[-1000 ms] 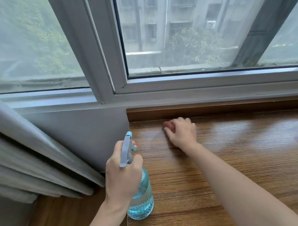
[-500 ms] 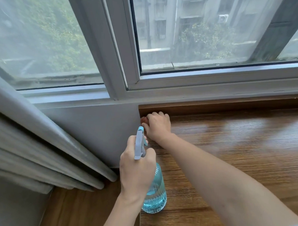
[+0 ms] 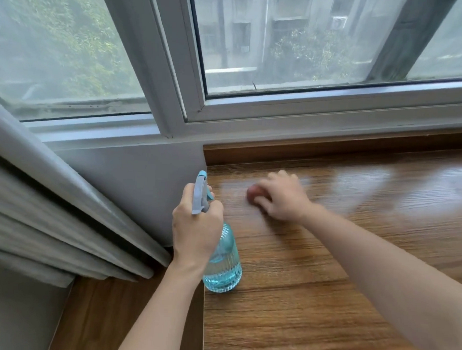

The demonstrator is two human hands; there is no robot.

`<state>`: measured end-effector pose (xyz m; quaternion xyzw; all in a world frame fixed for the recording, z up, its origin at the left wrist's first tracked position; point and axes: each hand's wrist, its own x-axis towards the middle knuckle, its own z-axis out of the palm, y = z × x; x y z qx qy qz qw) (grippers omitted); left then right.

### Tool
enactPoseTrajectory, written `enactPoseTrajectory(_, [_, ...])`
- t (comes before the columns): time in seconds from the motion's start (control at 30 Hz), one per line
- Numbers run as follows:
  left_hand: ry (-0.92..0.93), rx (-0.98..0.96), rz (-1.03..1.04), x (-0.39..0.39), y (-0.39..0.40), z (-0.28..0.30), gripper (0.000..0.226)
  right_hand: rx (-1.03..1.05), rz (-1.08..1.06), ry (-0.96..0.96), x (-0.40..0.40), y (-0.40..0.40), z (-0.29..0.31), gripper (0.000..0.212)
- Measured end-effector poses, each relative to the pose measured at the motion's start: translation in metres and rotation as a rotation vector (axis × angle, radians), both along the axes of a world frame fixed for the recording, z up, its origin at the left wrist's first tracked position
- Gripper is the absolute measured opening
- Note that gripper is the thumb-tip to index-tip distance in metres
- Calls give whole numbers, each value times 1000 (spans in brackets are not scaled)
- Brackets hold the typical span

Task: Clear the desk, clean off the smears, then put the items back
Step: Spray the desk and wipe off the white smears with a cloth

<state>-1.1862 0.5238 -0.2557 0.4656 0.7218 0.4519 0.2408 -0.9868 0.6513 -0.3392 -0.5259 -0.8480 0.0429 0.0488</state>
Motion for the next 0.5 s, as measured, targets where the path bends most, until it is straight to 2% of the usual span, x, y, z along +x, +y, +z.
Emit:
enactPoseTrajectory(0.07, [29, 5, -5, 2, 0, 0, 15, -18, -334, -9, 16, 16, 3, 36])
enactPoseTrajectory(0.13, [46, 15, -3, 3, 0, 0, 14, -17, -444, 26, 13, 4, 0, 34])
enactPoseTrajectory(0.17, [50, 19, 0, 3, 0, -1, 14, -17, -388, 43, 6, -12, -1, 33])
enactPoseTrajectory(0.3, [83, 31, 14, 6, 0, -3, 9, -57, 155, 175, 1, -99, -4, 36])
enactPoseTrajectory(0.37, [80, 24, 12, 8, -1, -1, 8, -29, 195, 115, 23, -98, -2, 36])
enactPoseTrajectory(0.43, [74, 11, 4, 8, 0, 0, 12, 47, -38, 17, 43, -70, -3, 37])
enactPoseTrajectory(0.5, [63, 1, -16, 10, 1, 1, 13, 24, -348, -42, 62, -42, -2, 37])
